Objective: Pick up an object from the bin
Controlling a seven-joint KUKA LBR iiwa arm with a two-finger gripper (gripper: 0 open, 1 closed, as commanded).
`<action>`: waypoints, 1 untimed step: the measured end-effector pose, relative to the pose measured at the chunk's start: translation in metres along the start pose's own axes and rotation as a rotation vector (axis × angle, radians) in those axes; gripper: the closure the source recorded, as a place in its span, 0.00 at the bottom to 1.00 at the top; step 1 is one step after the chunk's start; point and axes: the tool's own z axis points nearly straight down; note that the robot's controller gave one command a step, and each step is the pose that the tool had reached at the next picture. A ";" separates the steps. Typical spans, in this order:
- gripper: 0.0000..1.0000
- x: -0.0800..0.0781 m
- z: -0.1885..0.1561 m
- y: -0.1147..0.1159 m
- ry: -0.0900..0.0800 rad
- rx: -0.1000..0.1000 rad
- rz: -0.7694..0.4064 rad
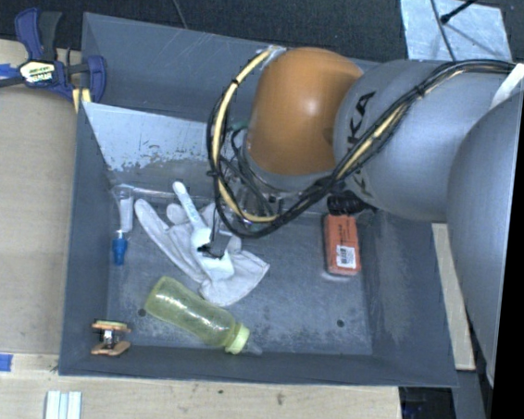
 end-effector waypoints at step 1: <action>0.00 0.015 0.056 -0.015 0.011 0.004 -0.030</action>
Offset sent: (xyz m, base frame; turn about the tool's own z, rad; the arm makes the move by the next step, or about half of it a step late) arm -0.0088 -0.0005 -0.0612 -0.1091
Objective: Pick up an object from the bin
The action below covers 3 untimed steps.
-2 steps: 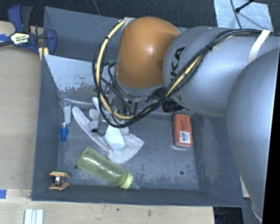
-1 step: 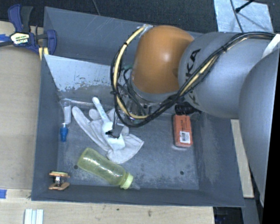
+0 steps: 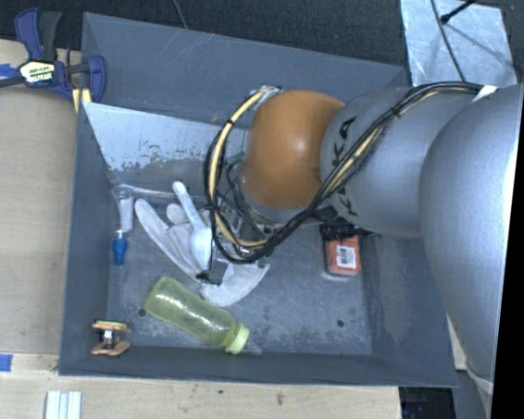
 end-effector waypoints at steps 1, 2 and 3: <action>0.00 -0.001 0.034 0.002 0.006 0.002 -0.017; 1.00 -0.018 0.043 0.001 -0.009 -0.008 0.005; 1.00 -0.018 0.043 0.001 -0.009 -0.008 0.005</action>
Offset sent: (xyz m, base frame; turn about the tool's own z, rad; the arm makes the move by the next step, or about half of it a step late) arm 0.0135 -0.0036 -0.0493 0.0040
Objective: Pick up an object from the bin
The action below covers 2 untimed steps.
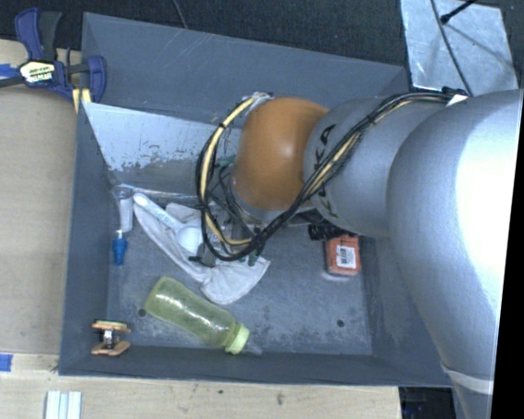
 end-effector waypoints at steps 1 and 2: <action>1.00 0.007 -0.048 0.001 0.016 0.009 -0.017; 1.00 0.006 -0.126 0.002 0.012 0.007 -0.065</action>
Offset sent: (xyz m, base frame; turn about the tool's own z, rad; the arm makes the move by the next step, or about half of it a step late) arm -0.0079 0.0023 0.1258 -0.0662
